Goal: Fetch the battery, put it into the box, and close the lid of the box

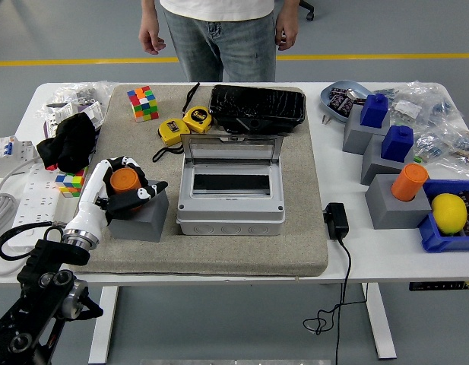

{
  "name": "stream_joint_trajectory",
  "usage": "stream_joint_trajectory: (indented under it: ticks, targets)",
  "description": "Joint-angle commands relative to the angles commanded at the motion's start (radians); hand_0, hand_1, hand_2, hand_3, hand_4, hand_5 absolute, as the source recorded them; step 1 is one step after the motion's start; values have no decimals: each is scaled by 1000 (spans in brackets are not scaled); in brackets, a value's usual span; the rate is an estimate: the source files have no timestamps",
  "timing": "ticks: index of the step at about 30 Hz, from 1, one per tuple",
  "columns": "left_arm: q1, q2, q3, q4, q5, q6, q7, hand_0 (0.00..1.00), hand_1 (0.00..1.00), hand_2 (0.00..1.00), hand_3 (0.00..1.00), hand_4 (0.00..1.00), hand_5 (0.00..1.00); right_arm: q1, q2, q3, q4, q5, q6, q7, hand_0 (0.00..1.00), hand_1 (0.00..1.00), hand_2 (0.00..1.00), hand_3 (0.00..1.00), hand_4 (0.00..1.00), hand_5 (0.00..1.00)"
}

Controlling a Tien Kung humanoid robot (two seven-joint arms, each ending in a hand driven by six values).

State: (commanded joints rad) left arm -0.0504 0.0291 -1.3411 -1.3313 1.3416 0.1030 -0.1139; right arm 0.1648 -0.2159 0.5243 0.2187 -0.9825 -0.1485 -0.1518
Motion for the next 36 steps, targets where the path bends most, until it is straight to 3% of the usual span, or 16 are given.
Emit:
stream_joint_trajectory:
  ticks: [3,4,9,10,19,30,36]
  targets:
    - [-3,0,2,3,5,17,-1,103,91,129,101,998,2,0,0,2,0,0,0,0,703,651,665,722,998,932]
    - [-3,0,3,4,6,21,-1,60,42,82,46,998,2,0,0,2,0,0,0,0,703,650,665,722,998,932]
    - [-6,0,2,7,10,46,-3,60,42,82,46,998,2,0,1,5,0,-2,0,0,703,650,665,722,998,932]
    - [-7,0,3,7,9,54,-4,28,2,51,19,998,2,1,1,5,-1,-2,1,0,703,651,665,722,998,933]
    - [-15,0,8,0,-29,100,-16,17,2,26,2,985,2,3,1,6,0,-2,1,-1,703,651,665,722,998,932]
    - [-19,3,26,-62,-6,134,-16,4,2,8,2,961,2,4,2,3,0,-1,1,-2,701,650,665,722,998,930]
    - [-21,14,63,-152,55,165,-1,5,2,8,2,965,2,5,0,-5,0,3,1,-2,701,651,665,722,998,930]
